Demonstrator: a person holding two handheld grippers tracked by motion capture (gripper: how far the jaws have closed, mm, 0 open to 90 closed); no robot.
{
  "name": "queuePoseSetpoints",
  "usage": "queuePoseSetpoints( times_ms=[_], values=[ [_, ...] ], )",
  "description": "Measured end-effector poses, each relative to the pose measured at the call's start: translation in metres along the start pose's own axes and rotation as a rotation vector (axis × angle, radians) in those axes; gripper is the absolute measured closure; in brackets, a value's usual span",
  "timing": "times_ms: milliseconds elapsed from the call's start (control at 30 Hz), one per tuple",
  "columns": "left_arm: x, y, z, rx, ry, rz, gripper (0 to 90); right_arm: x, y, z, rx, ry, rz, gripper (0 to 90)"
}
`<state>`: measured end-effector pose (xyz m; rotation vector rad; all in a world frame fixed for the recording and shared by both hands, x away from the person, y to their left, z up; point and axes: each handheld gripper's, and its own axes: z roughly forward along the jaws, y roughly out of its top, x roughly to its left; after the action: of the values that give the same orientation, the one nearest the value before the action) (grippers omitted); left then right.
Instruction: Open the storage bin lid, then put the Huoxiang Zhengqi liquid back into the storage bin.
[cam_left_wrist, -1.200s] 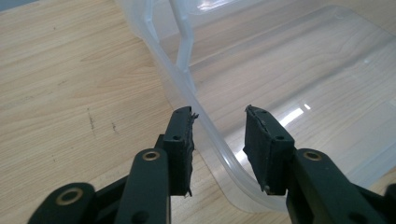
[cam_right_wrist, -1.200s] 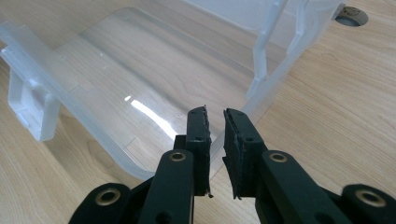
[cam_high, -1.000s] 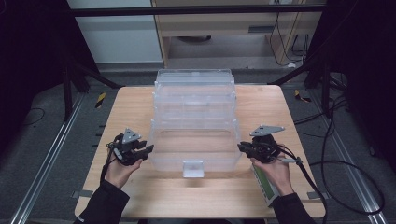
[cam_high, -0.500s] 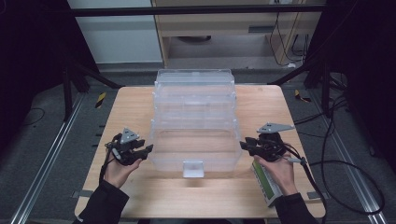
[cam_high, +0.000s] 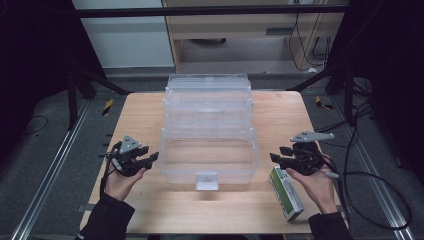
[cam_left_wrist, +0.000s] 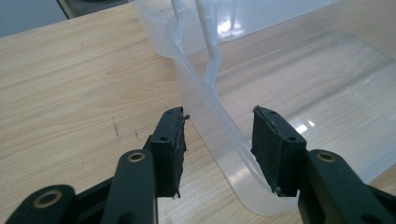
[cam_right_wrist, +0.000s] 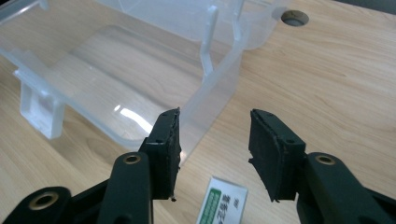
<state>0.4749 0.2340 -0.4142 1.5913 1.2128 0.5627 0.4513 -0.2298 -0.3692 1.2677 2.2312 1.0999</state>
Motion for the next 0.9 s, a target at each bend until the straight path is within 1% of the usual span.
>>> queuePoseSetpoints(
  times_ms=[67, 100, 200, 300, 400, 567, 733, 800, 833, 900],
  values=[
    [0.001, 0.001, -0.002, -0.010, -0.002, 0.003, 51.8, 0.000, 0.000, -0.004, 0.017, -0.012, -0.002, 52.5],
    [0.001, 0.002, -0.003, -0.019, -0.007, -0.001, 50.8, -0.001, -0.001, -0.006, 0.023, -0.015, -0.008, 51.4],
    [0.002, 0.005, -0.006, -0.030, -0.021, -0.011, 48.2, -0.001, -0.001, -0.013, 0.037, -0.019, -0.001, 49.0],
    [0.005, 0.008, -0.009, -0.050, -0.010, -0.018, 45.8, 0.000, -0.001, -0.020, 0.046, -0.019, 0.002, 46.1],
    [0.010, 0.010, -0.012, -0.063, 0.011, -0.020, 43.9, 0.003, -0.002, -0.026, 0.054, -0.021, -0.002, 44.7],
    [0.020, 0.011, -0.014, -0.077, 0.046, -0.025, 40.4, 0.007, -0.002, -0.029, 0.095, -0.029, -0.012, 44.6],
    [0.031, 0.010, -0.014, -0.078, 0.079, -0.035, 39.2, 0.008, -0.001, -0.032, 0.128, -0.036, -0.002, 45.0],
    [0.037, 0.009, -0.015, -0.065, 0.096, -0.035, 38.5, 0.009, -0.001, -0.032, 0.150, -0.045, -0.009, 45.4],
    [0.039, 0.009, -0.014, -0.067, 0.104, -0.040, 38.3, 0.009, -0.001, -0.032, 0.156, -0.049, -0.008, 45.5],
    [0.043, 0.009, -0.015, -0.061, 0.116, -0.037, 37.8, 0.011, -0.002, -0.033, 0.174, -0.053, -0.006, 45.4]
  ],
)
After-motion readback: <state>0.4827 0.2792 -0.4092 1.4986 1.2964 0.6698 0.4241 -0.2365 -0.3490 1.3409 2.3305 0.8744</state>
